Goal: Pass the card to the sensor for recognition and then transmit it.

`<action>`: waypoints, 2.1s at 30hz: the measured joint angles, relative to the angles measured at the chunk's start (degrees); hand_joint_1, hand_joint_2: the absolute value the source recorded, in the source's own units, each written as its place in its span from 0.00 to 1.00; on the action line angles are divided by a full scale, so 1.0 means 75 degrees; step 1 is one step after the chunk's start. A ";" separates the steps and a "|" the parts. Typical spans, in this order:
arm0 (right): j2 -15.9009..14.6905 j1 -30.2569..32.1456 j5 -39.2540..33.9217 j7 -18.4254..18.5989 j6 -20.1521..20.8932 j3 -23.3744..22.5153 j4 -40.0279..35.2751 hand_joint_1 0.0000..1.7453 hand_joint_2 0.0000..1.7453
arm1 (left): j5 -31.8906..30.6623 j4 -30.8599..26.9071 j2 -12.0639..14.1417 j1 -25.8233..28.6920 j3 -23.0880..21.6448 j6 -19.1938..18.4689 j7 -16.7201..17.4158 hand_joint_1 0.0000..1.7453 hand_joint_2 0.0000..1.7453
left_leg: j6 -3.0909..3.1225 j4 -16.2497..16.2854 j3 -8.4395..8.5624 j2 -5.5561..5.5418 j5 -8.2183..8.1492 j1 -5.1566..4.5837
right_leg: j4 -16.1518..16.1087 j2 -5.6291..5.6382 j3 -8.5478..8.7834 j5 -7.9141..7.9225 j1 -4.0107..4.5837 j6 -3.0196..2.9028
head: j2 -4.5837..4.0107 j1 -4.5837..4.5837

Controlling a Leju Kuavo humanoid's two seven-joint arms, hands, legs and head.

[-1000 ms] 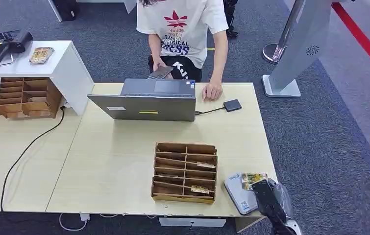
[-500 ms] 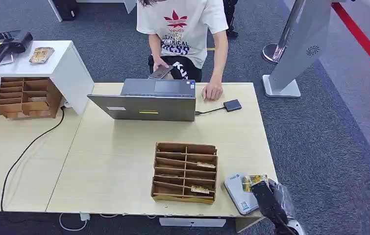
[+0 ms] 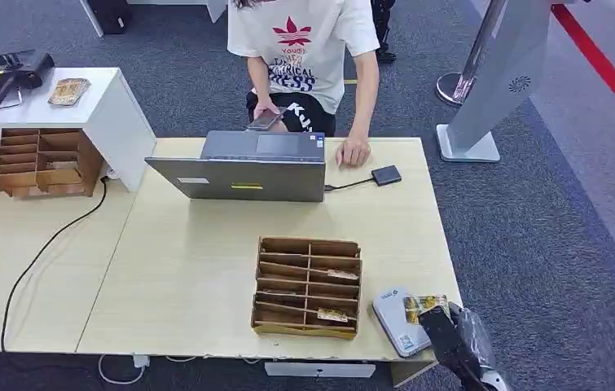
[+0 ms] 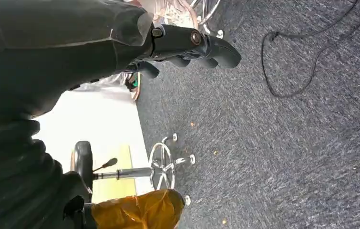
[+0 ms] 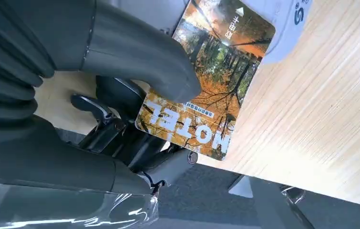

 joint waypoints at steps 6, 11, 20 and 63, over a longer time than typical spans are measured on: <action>-0.0020 0.0053 0.0006 0.0006 -0.0003 0.0000 -0.0061 1.00 1.00 | 0.0044 0.0000 0.0000 0.0000 0.0000 0.0003 -0.0020 0.00 1.00 | 0.0000 0.0000 0.0000 0.0000 0.0000 0.0000 | 0.0000 0.0000 0.0000 0.0000 0.0000 0.0000 | 0.0000 0.0000; -0.0082 0.0123 0.0058 0.0014 0.0046 0.0000 -0.0134 1.00 1.00 | 0.0090 0.0000 0.0000 0.0001 0.0000 0.0026 -0.0064 0.00 1.00 | 0.0003 0.0000 -0.0001 0.0000 -0.0002 0.0000 | 0.0000 0.0000 -0.0001 0.0000 0.0000 0.0000 | 0.0000 0.0000; -0.0216 0.0201 0.0446 0.0149 0.0195 0.0020 -0.0213 1.00 1.00 | 0.0125 0.0000 0.0000 0.0001 0.0000 0.0044 -0.0085 0.00 1.00 | 0.0004 0.0000 -0.0001 0.0000 -0.0003 0.0000 | -0.0001 0.0000 0.0000 0.0000 0.0000 0.0000 | 0.0000 0.0000; -0.0562 0.0362 0.0670 0.0399 0.0239 0.1107 -0.0571 1.00 1.00 | 0.0184 0.0000 0.0000 0.0001 -0.0006 0.0026 -0.0111 0.00 1.00 | 0.0008 0.0000 0.0001 0.0001 -0.0006 0.0000 | -0.0001 0.0001 0.0001 0.0000 0.0000 0.0000 | 0.0000 0.0000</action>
